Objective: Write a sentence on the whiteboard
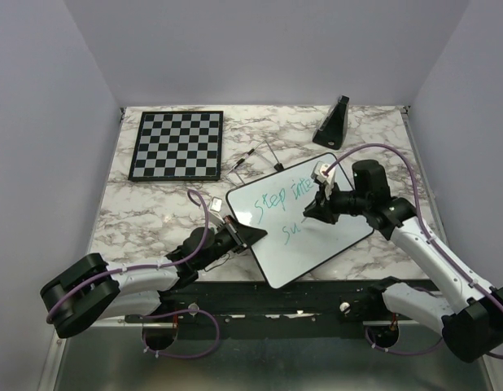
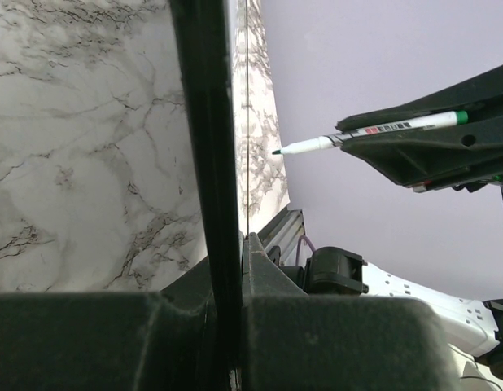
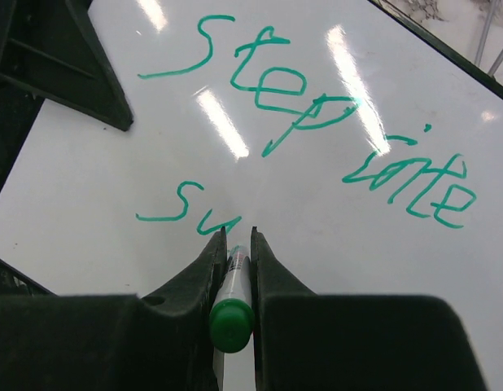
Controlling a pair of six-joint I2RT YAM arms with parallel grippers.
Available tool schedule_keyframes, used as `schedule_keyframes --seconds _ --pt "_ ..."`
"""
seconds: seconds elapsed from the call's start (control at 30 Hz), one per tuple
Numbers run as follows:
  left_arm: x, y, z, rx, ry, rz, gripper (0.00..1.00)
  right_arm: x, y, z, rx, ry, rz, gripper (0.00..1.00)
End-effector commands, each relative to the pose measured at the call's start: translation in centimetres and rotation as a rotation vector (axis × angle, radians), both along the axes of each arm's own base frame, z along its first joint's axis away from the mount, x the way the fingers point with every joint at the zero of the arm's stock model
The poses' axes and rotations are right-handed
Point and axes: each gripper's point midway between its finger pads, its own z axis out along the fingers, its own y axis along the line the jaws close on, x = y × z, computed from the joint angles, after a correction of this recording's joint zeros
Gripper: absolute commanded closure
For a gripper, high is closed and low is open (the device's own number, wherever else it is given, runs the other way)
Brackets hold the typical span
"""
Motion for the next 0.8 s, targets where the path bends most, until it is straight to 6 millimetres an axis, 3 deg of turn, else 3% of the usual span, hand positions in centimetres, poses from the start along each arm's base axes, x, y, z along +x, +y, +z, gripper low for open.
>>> schedule_keyframes --seconds 0.0,0.07,0.77 --pt "0.6 0.5 2.3 -0.040 -0.105 0.038 1.00 -1.3 1.1 1.7 0.095 -0.017 0.068 0.99" --pt "0.6 0.5 2.3 -0.043 -0.109 0.036 1.00 -1.2 0.8 1.0 0.084 -0.017 0.051 1.00" --pt "0.6 0.6 2.3 -0.052 -0.110 0.040 1.00 0.0 -0.4 0.5 0.122 0.021 -0.031 1.00"
